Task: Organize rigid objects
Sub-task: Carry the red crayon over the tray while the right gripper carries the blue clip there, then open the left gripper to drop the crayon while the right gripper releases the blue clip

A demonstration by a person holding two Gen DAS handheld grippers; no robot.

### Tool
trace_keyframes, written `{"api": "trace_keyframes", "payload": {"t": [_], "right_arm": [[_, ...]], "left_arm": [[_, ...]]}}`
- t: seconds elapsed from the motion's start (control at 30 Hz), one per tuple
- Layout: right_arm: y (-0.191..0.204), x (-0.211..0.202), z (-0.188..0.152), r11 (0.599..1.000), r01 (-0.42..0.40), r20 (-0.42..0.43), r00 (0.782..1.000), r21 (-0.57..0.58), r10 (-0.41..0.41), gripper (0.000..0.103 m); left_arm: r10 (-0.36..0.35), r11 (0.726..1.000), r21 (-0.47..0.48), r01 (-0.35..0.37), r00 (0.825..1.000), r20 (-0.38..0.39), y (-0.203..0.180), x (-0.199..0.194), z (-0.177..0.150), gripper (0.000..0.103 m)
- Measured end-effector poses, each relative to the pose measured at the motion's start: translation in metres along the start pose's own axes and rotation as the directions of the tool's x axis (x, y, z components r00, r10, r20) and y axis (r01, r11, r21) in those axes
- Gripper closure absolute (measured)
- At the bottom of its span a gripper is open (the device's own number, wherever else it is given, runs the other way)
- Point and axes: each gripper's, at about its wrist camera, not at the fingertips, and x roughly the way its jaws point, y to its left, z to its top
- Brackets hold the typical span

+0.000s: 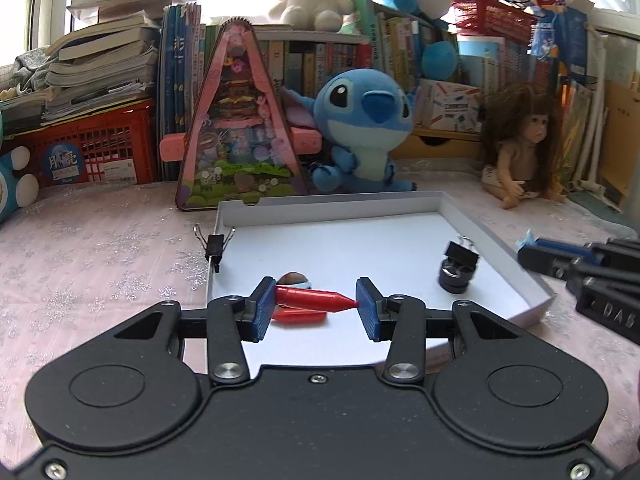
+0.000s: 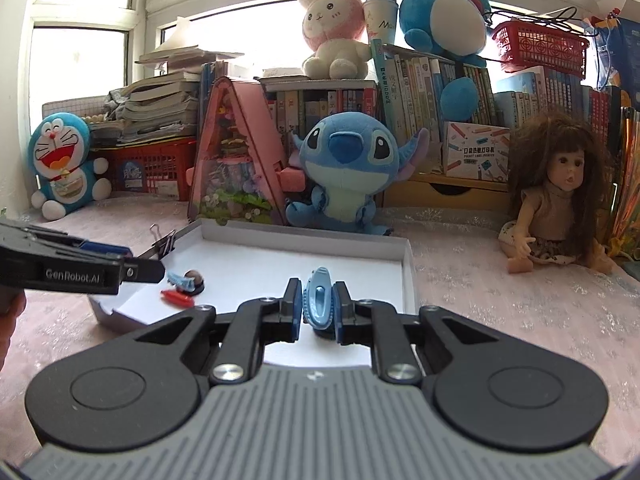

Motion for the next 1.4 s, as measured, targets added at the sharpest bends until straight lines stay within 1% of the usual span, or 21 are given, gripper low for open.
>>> {"api": "trace_keyframes", "payload": {"t": [0.2, 0.4, 0.53, 0.67, 0.8, 0.87, 1.07, 1.2, 1.3, 1.4], "right_arm": [[-0.001, 0.017, 0.004, 1.000, -0.008, -0.010, 1.000, -0.001, 0.008, 0.083], [-0.015, 0.032, 0.010, 0.995, -0.029, -0.025, 0.999, 0.094, 0.031, 0.083], [-0.021, 0.036, 0.011, 0.993, -0.020, -0.037, 0.999, 0.120, 0.025, 0.083], [-0.026, 0.037, 0.005, 0.990, 0.012, -0.065, 0.998, 0.144, -0.002, 0.083], [-0.033, 0.039, 0.001, 0.984, 0.067, -0.113, 0.992, 0.163, -0.049, 0.083], [-0.039, 0.043, 0.001, 0.979, 0.084, -0.146, 0.988, 0.188, -0.057, 0.083], [-0.058, 0.059, 0.002, 0.940, 0.101, -0.226, 0.974, 0.326, -0.026, 0.083], [-0.062, 0.066, 0.002, 0.925, 0.121, -0.257, 0.966, 0.361, -0.026, 0.083], [-0.065, 0.070, 0.002, 0.910, 0.122, -0.265, 0.964, 0.395, -0.014, 0.083], [-0.066, 0.073, 0.001, 0.905, 0.126, -0.269, 0.963, 0.406, -0.014, 0.082]], "left_arm": [[0.021, 1.000, -0.012, -0.021, 1.000, -0.023, 0.004, 0.018, 0.002, 0.062], [0.035, 0.999, -0.006, -0.035, 0.999, -0.037, 0.005, 0.031, 0.001, 0.062], [0.042, 0.999, -0.011, -0.043, 0.998, -0.054, 0.007, 0.039, -0.002, 0.062], [0.042, 0.999, -0.013, -0.043, 0.997, -0.057, 0.008, 0.042, -0.003, 0.062], [0.041, 0.999, -0.012, -0.042, 0.997, -0.061, 0.009, 0.044, -0.004, 0.062], [0.043, 0.999, -0.014, -0.044, 0.997, -0.064, 0.010, 0.046, -0.005, 0.062], [0.051, 0.999, -0.012, -0.052, 0.996, -0.076, 0.010, 0.052, -0.006, 0.062], [0.055, 0.998, -0.013, -0.057, 0.995, -0.083, 0.010, 0.055, -0.007, 0.062], [0.055, 0.998, -0.015, -0.057, 0.995, -0.085, 0.011, 0.056, -0.008, 0.061], [0.055, 0.998, -0.013, -0.057, 0.995, -0.086, 0.011, 0.058, -0.008, 0.061]]}}
